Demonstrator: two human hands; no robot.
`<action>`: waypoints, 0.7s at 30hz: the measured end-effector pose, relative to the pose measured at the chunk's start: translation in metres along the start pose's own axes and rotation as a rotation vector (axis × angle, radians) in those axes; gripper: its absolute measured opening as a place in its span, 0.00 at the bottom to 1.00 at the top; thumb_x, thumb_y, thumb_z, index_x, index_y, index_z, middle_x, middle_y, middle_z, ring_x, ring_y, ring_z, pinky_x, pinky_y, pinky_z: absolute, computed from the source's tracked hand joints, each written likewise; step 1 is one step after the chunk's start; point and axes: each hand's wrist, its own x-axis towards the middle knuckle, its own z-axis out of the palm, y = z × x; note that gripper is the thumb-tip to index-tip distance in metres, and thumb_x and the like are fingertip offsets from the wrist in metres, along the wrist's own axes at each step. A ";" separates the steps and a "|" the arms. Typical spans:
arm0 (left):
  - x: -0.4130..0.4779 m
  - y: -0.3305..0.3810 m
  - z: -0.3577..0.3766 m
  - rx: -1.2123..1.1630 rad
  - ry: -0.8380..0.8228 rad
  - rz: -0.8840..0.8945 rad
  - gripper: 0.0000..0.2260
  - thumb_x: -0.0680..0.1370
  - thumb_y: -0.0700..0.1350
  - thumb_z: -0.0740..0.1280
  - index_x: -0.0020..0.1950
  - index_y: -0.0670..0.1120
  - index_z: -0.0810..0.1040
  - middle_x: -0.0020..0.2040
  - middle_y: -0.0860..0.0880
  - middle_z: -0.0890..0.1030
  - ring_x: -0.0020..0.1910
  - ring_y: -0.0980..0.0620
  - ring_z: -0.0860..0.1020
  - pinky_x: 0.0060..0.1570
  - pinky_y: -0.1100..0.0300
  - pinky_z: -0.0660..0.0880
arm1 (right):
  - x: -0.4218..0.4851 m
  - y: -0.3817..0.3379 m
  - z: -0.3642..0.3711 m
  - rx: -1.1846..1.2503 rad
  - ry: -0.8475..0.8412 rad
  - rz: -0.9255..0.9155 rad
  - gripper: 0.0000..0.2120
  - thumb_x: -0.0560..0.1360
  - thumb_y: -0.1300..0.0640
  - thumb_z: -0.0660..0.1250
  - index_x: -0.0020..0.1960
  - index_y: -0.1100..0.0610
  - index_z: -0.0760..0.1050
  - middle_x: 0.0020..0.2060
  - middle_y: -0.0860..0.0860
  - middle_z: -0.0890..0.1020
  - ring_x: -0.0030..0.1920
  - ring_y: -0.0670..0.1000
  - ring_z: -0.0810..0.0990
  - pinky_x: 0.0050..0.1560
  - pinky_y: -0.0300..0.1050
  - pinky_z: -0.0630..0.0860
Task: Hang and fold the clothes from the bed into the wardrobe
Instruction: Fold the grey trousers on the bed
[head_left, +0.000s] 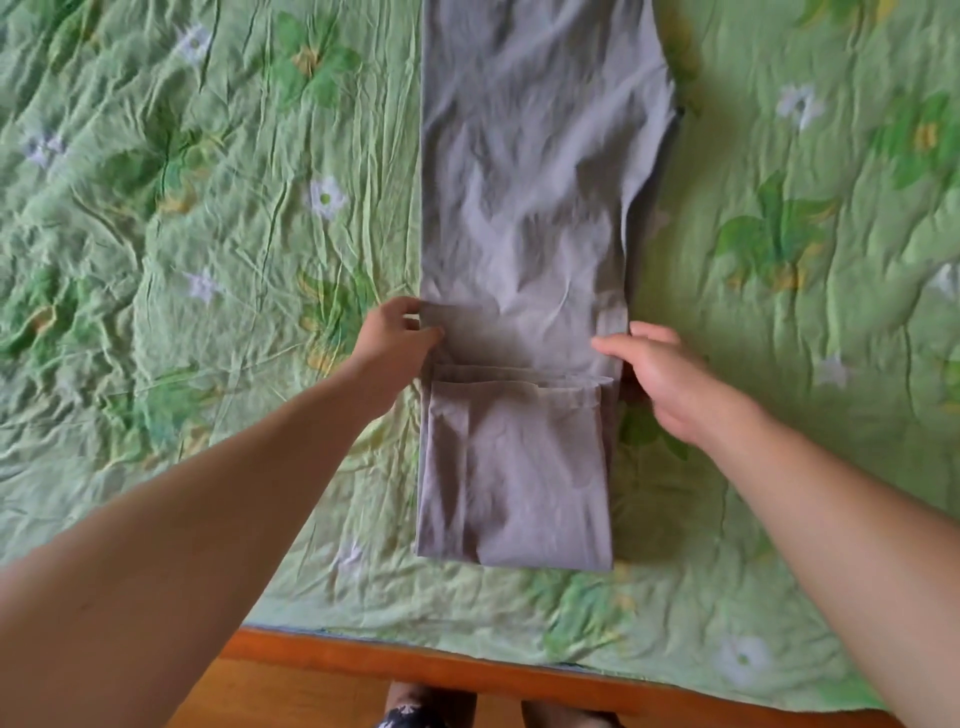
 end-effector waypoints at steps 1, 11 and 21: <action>0.000 0.000 0.001 -0.012 -0.001 0.003 0.11 0.78 0.33 0.69 0.60 0.41 0.78 0.34 0.49 0.85 0.30 0.52 0.83 0.28 0.62 0.78 | -0.002 0.005 0.000 0.030 0.014 -0.052 0.09 0.69 0.51 0.76 0.45 0.48 0.77 0.42 0.40 0.83 0.46 0.42 0.81 0.48 0.44 0.74; -0.002 -0.002 -0.013 -0.195 -0.248 -0.063 0.12 0.81 0.33 0.65 0.56 0.50 0.74 0.42 0.40 0.80 0.37 0.44 0.77 0.41 0.49 0.75 | -0.016 0.026 0.002 -0.139 0.002 -0.166 0.18 0.69 0.48 0.71 0.34 0.58 0.66 0.28 0.49 0.69 0.33 0.48 0.67 0.36 0.47 0.61; 0.065 0.060 0.004 -0.315 -0.247 -0.118 0.08 0.81 0.40 0.67 0.55 0.35 0.80 0.50 0.38 0.85 0.49 0.43 0.85 0.52 0.50 0.83 | 0.069 -0.104 0.023 0.365 -0.010 0.024 0.17 0.75 0.61 0.73 0.62 0.59 0.74 0.55 0.59 0.83 0.54 0.57 0.84 0.58 0.58 0.79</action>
